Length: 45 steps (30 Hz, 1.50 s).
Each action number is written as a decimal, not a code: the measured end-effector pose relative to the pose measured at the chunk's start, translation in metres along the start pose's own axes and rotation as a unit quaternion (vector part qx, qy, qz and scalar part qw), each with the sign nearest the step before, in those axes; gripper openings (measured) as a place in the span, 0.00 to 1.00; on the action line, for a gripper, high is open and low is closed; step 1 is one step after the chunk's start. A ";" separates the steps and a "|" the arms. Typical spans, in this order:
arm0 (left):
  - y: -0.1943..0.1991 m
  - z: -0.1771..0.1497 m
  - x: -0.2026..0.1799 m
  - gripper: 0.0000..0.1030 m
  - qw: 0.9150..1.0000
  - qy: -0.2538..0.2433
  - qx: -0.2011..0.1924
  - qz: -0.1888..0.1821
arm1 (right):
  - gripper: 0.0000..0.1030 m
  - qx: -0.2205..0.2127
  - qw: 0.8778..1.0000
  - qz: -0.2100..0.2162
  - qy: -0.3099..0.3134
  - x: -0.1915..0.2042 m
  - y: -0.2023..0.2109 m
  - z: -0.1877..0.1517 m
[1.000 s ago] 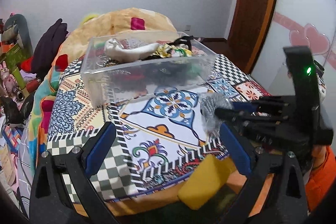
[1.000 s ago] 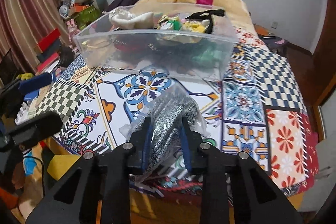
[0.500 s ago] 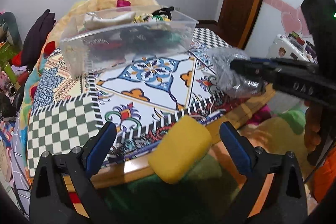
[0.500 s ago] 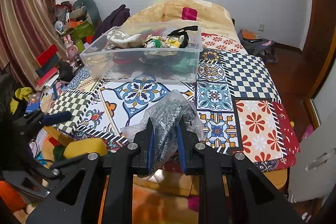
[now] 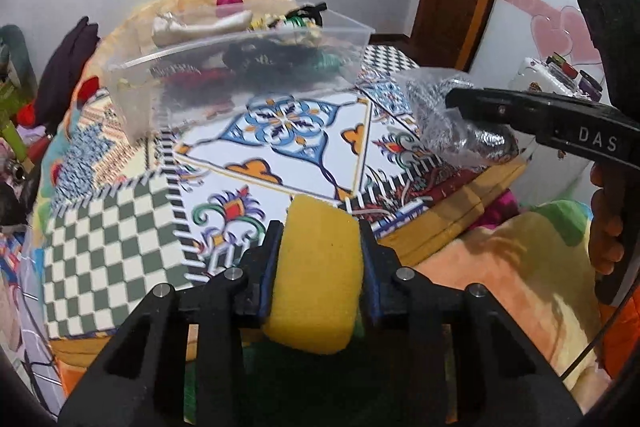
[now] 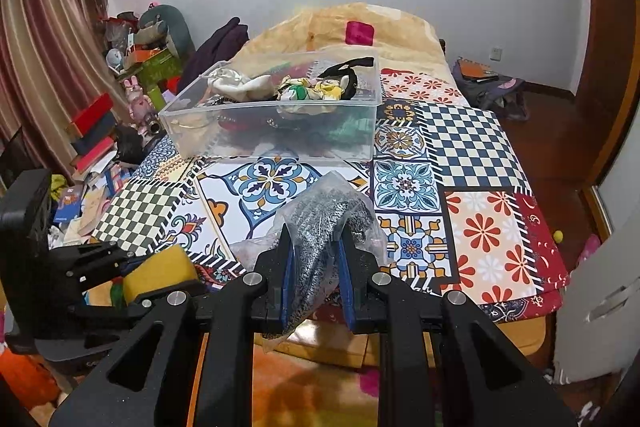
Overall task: Organize soft objects
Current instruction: 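Grasp the silver sparkly pouch with the right tool while the left tool grasps the yellow sponge, then drop the silver pouch into the clear box with the right tool while the left drops the sponge in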
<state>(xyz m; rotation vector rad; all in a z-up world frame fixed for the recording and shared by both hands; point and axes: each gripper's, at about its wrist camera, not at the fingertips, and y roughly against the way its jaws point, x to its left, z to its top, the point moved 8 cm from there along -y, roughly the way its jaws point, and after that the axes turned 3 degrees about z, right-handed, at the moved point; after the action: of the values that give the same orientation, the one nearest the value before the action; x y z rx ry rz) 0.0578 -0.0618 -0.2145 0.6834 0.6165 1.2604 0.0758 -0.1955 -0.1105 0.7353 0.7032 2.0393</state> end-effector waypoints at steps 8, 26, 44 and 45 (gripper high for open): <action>0.016 0.038 0.021 0.34 0.999 0.018 -0.047 0.019 | 0.17 -0.018 1.000 0.002 0.012 0.009 0.002 0.019; 0.027 0.159 0.062 0.34 0.984 0.032 -0.158 0.071 | 0.17 -0.108 0.994 0.008 0.034 0.018 -0.002 0.110; -0.055 0.178 0.095 0.34 0.990 0.046 -0.103 0.089 | 0.17 -0.044 0.998 -0.012 0.047 0.005 -0.092 0.125; -0.060 0.178 0.096 0.34 0.990 0.047 -0.100 0.088 | 0.17 -0.039 0.998 -0.014 0.048 0.004 -0.096 0.124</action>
<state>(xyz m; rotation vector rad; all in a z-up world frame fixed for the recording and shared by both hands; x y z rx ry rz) 0.2478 0.0003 -0.1469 0.5228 0.5062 1.5033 0.2115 -0.1186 -0.0935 0.5838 0.6800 2.0750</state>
